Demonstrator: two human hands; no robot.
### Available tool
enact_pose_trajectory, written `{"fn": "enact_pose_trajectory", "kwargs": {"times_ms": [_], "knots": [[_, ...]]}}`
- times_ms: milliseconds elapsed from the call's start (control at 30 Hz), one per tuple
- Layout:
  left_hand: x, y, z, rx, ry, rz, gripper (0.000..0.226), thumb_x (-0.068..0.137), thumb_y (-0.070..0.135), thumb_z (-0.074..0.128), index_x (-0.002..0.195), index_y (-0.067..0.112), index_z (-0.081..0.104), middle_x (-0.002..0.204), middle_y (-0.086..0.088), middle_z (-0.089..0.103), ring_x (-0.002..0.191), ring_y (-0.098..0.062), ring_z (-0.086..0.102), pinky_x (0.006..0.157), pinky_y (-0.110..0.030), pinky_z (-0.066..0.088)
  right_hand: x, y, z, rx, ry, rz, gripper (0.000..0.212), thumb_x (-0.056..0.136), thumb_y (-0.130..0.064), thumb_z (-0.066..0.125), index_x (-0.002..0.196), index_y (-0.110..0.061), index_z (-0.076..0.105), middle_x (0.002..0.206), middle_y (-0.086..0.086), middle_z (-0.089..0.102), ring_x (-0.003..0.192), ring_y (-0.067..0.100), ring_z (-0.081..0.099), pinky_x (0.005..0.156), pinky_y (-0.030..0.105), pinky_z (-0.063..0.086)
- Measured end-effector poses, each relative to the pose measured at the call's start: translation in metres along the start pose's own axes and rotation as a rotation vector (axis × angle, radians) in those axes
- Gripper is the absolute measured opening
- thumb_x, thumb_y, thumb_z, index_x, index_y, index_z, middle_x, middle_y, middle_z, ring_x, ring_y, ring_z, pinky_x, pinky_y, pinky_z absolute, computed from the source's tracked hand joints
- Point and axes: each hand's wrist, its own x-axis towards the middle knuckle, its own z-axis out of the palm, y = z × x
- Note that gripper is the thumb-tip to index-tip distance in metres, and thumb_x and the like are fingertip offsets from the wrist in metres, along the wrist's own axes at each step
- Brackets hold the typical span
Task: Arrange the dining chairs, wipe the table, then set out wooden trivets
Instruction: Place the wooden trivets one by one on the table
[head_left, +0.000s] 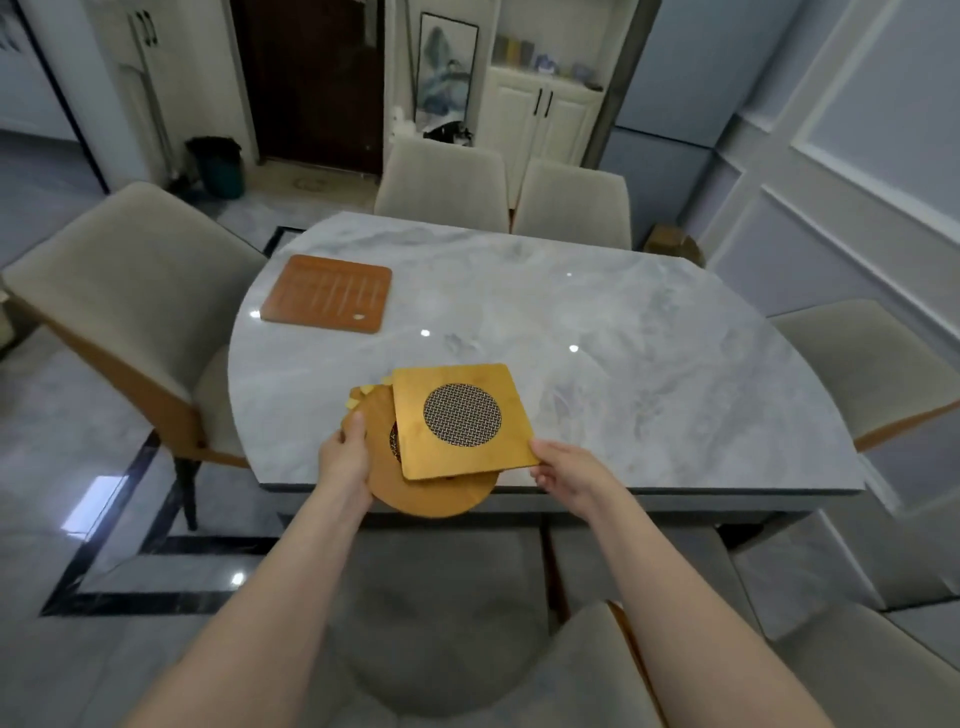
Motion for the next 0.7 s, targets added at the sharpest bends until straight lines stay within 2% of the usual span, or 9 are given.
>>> {"fn": "enact_pose_trajectory", "kwargs": {"times_ms": [67,200,333,500,600,700], "knots": [[0.018,0.007,-0.006,0.004,0.025,0.009,0.043,0.098,0.041,0.045,0.122,0.007,0.052,0.107,-0.012,0.063,0.087,-0.024,0.061,0.057,-0.029,0.048,0.017,-0.001,0.010,0.027,0.034,0.003,0.016,0.097,-0.013,0.053,0.084,-0.005,0.058,0.062,0.005,0.053,0.048,0.007,0.051,0.044,0.014,0.043],[0.049,0.012,-0.013,-0.016,0.072,0.005,0.046,0.098,0.041,0.043,0.127,0.006,0.050,0.109,-0.011,0.062,0.090,-0.025,0.060,0.072,-0.036,0.050,0.046,0.003,0.017,0.116,0.140,-0.010,0.012,0.097,-0.016,0.054,0.098,-0.004,0.058,0.069,0.005,0.055,0.049,0.006,0.054,0.045,0.014,0.047],[0.067,0.014,-0.021,-0.036,0.128,0.033,0.043,0.100,0.039,0.040,0.129,0.008,0.046,0.092,0.000,0.057,0.080,-0.018,0.056,0.083,-0.040,0.049,0.070,0.012,0.015,0.108,0.262,-0.039,0.021,0.098,-0.017,0.052,0.111,-0.002,0.058,0.075,0.006,0.056,0.061,0.011,0.053,0.050,0.016,0.049],[0.091,0.014,-0.029,-0.029,0.231,0.039,0.047,0.099,0.039,0.041,0.133,0.007,0.044,0.116,-0.009,0.054,0.105,-0.028,0.055,0.093,-0.045,0.048,0.099,0.020,0.013,0.094,0.374,-0.012,0.021,0.099,-0.016,0.051,0.112,-0.001,0.058,0.074,0.007,0.055,0.062,0.012,0.052,0.058,0.021,0.050],[0.104,0.014,-0.032,-0.035,0.259,0.048,0.047,0.099,0.039,0.042,0.133,0.007,0.045,0.123,-0.009,0.055,0.111,-0.028,0.054,0.092,-0.039,0.047,0.117,0.024,0.016,0.061,0.398,0.005,0.026,0.099,-0.014,0.050,0.117,0.004,0.057,0.072,0.007,0.054,0.059,0.013,0.050,0.046,0.015,0.049],[0.117,0.014,-0.029,-0.046,0.240,0.043,0.046,0.099,0.039,0.043,0.133,0.009,0.045,0.121,-0.009,0.057,0.106,-0.025,0.057,0.091,-0.038,0.048,0.134,0.029,0.020,0.023,0.389,0.012,0.029,0.099,-0.012,0.050,0.117,0.010,0.057,0.067,0.009,0.052,0.056,0.014,0.048,0.039,0.013,0.045]]}}
